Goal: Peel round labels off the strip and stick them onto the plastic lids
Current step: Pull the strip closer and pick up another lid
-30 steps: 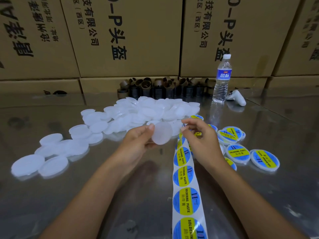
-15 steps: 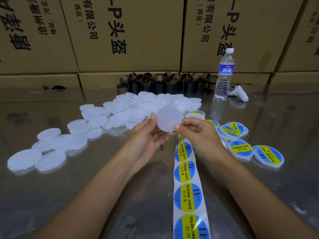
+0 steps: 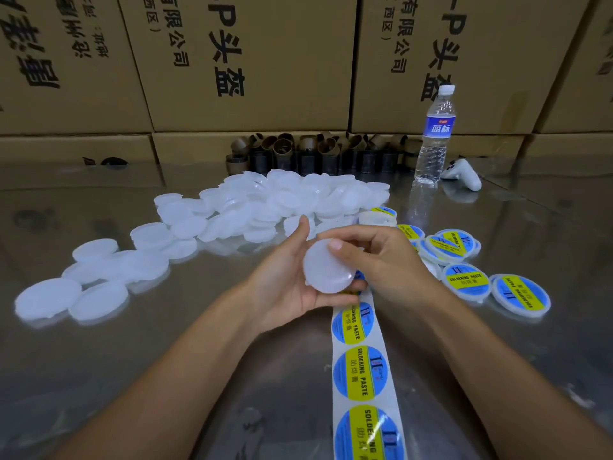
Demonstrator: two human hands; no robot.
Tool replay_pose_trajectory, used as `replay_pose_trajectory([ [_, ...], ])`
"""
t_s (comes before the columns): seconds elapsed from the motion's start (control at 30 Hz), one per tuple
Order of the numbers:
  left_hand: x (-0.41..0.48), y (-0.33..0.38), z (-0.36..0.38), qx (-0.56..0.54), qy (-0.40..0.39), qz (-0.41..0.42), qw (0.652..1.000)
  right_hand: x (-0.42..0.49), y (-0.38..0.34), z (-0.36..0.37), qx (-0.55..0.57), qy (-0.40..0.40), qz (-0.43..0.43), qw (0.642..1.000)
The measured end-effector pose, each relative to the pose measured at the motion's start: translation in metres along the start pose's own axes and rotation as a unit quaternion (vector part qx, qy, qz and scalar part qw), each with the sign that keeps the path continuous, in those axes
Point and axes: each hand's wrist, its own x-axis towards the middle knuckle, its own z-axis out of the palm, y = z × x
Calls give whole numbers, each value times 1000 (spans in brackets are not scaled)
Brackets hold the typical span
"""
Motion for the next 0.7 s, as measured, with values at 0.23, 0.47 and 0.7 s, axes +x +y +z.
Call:
replay_pose_trajectory([
  [0.23,4,-6,2,24,10,8,1000,0,2,0,-28,40,-24,999],
  [0.47,3,1,-3,-81,87,55,991,5,2,-15,-168,261,-8,951],
  [0.7,4,3,-9,-153,168,84,970,2,-1,-17,-245,36,210,946],
])
